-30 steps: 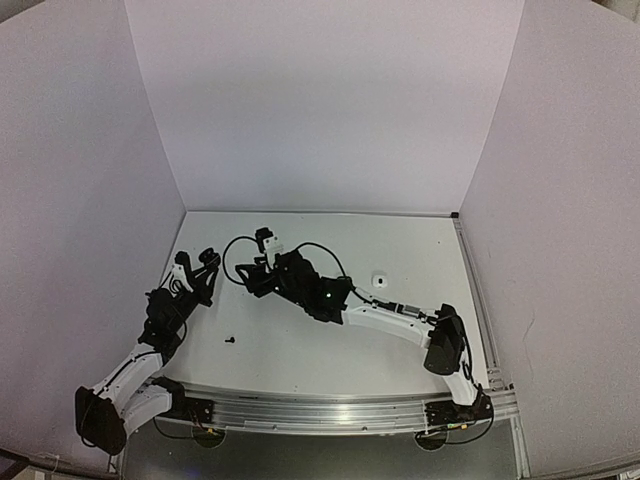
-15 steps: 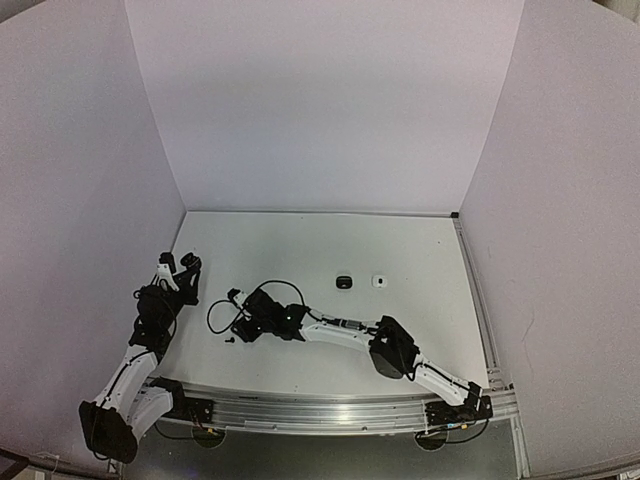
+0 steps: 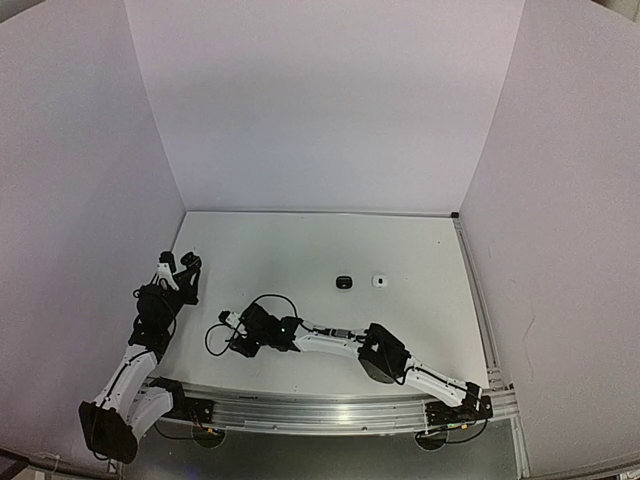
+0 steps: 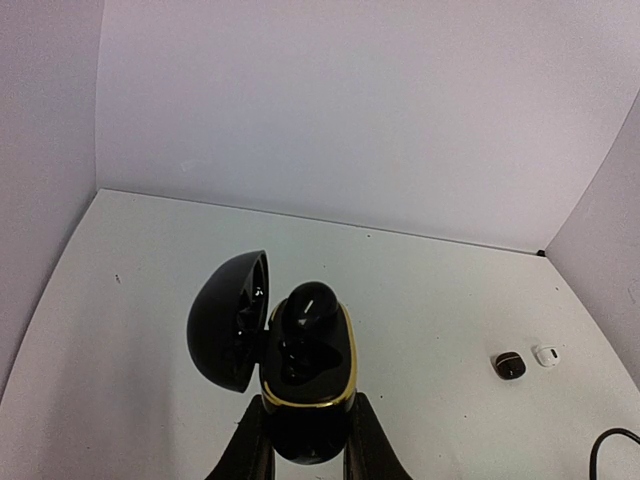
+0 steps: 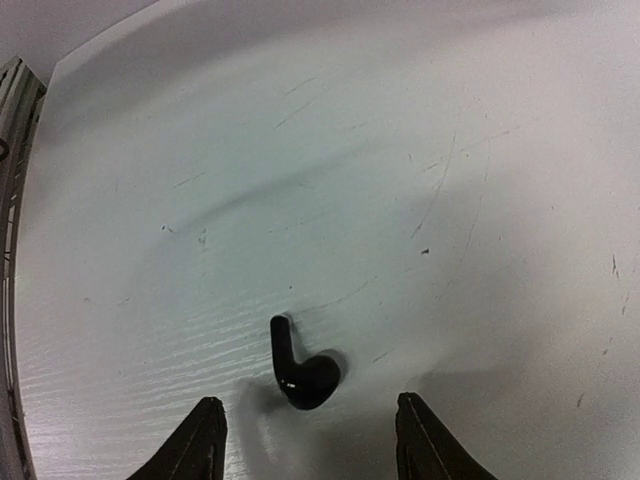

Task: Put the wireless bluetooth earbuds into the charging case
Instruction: Pick up the left earbud from the center of the board, then insert the left earbud into the left side groove of the charging case.

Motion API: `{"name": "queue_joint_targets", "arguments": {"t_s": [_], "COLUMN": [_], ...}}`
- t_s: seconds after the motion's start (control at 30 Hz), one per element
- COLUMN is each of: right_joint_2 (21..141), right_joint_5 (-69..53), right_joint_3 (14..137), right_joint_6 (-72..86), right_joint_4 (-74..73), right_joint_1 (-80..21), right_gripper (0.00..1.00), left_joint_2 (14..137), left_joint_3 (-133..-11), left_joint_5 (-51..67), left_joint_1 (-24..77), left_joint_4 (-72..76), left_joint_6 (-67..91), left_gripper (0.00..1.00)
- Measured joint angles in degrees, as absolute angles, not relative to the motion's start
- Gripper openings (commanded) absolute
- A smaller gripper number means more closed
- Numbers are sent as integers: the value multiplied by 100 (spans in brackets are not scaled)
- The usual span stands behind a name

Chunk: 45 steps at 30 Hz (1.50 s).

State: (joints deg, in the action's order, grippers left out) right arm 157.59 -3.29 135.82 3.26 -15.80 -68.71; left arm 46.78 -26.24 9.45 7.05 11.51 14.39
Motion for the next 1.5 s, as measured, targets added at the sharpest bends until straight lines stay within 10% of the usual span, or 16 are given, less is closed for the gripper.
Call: {"name": "queue_joint_targets", "arguments": {"t_s": [0.73,1.5], "right_joint_2": [16129,12621], "right_joint_5": [-460,-231], "right_joint_3": [13961,11970], "right_joint_6": [-777,1788], "right_joint_4": [-1251,-2525], "right_joint_1": [-6862,-6475], "right_gripper": [1,0], "left_joint_2": [4744,4571], "left_joint_3": [-2624,-2198], "left_joint_5": [1081,3004], "left_joint_1": [705,705], "left_joint_4": [1230,1848], "left_joint_6": [1428,-1201], "left_gripper": [0,0]}}
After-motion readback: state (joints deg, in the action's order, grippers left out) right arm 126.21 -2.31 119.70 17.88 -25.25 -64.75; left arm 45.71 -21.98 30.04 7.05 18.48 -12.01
